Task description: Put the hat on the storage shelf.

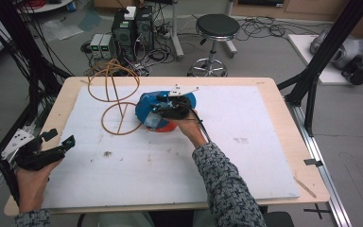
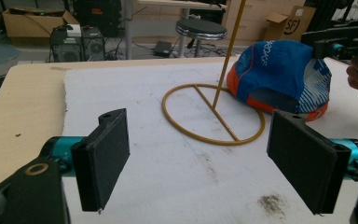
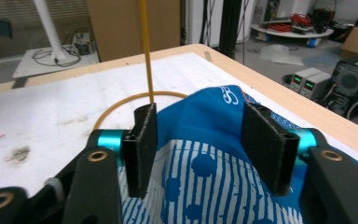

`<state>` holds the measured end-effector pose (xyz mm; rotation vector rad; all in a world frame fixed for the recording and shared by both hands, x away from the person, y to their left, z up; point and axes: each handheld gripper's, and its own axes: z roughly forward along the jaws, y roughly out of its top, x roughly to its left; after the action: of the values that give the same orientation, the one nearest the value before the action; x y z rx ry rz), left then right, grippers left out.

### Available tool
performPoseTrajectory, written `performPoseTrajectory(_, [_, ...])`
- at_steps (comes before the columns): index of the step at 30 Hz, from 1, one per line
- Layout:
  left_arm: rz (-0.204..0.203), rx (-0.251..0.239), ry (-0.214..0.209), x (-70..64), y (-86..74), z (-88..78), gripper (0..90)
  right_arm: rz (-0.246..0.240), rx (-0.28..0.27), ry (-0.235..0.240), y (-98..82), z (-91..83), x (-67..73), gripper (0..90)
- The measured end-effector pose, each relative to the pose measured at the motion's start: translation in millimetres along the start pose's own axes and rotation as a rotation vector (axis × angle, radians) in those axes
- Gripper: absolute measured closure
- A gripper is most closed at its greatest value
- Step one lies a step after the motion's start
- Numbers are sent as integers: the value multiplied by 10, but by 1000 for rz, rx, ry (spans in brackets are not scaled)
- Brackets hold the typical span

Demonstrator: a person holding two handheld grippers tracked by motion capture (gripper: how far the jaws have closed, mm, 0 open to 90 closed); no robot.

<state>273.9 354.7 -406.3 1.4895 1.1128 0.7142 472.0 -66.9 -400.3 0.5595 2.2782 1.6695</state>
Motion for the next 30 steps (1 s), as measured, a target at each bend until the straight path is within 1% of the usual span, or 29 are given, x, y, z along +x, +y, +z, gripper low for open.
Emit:
performPoseTrajectory(1, [0,1,0,2,0,-1,213,0,0,0,0,0,0,518])
performPoseTrajectory(2, [0,1,-1,5,-2,-2,213,-5,2,-2,2,-1,-1,542])
performPoseTrajectory(4, [-2,1,0,10,-5,-5,213,-22,7,-13,9,1,4,623])
performPoseTrajectory(5, [-3,1,1,12,-5,-8,213,-29,5,-11,12,4,3,634])
performPoseTrajectory(6, [-3,0,1,15,-5,-10,213,-41,15,-12,13,19,4,645])
performPoseTrajectory(8, [-4,-1,1,18,-4,-15,213,-44,21,-9,9,30,0,652])
performPoseTrajectory(10, [-4,-1,0,18,-4,-16,213,-46,35,-10,-2,50,-4,700])
performPoseTrajectory(12, [-4,-2,0,19,-4,-16,213,-55,45,-12,7,54,3,825])
performPoseTrajectory(13, [-3,-2,1,21,-4,-17,213,-55,45,-12,7,54,3,825])
performPoseTrajectory(14, [-4,-1,1,22,-4,-16,213,-62,39,-19,25,43,12,862])
performPoseTrajectory(18, [-6,1,2,25,-8,-13,213,-62,30,-23,42,21,-2,876])
performPoseTrajectory(19, [-6,1,2,25,-8,-13,213,-42,25,-32,50,0,-15,879])
performPoseTrajectory(20, [-5,4,4,24,-9,-12,213,-40,21,-33,53,-7,-24,879])
performPoseTrajectory(22, [-5,3,3,25,-9,-12,213,-18,8,-43,69,-38,-46,881])
performPoseTrajectory(25, [-4,2,4,24,-10,-11,213,-1,-15,-72,121,-120,-81,883])
performPoseTrajectory(26, [-4,3,5,24,-11,-10,213,-1,-15,-72,121,-120,-81,883])
performPoseTrajectory(27, [-4,5,6,26,-12,-9,213,5,-27,-79,133,-141,-96,883])
performPoseTrajectory(28, [-6,4,7,27,-13,-8,213,26,-50,-85,151,-193,-136,883])
performPoseTrajectory(29, [-5,5,6,28,-13,-7,213,26,-50,-85,151,-193,-136,883])
performPoseTrajectory(30, [-4,5,6,30,-13,-6,213,47,-73,-102,170,-252,-183,884])
